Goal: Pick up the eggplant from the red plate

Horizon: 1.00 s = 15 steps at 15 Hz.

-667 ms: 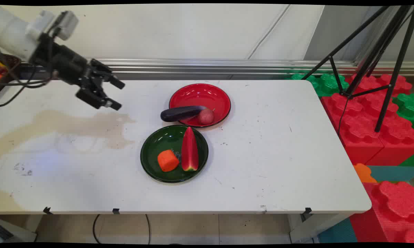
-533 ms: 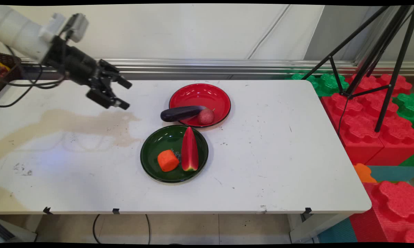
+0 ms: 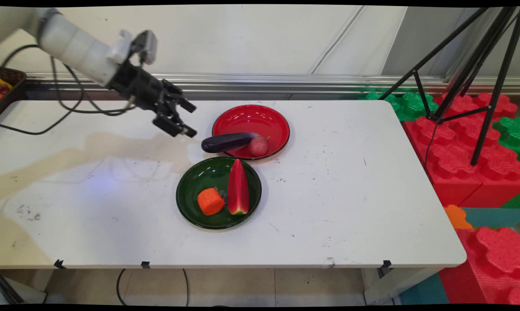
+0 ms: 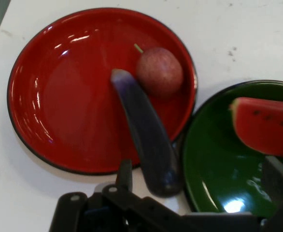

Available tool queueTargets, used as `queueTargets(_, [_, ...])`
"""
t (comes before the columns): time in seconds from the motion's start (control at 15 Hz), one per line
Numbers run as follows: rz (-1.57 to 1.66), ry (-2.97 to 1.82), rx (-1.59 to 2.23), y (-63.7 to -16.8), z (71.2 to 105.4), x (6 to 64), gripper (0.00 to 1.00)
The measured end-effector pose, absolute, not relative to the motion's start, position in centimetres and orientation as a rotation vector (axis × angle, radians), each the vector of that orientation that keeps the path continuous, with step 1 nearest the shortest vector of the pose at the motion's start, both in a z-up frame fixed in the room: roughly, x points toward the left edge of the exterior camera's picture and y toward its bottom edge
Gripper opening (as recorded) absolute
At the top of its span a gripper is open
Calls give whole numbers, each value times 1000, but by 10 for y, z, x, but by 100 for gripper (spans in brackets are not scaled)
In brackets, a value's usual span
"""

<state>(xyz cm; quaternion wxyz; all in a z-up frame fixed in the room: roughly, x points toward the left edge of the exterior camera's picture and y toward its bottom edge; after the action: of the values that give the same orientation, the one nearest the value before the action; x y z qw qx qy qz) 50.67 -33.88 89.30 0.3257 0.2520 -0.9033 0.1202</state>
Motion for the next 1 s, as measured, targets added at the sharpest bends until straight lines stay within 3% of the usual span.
queueTargets(1.0, [283,-2445,742,-414,819,449,100])
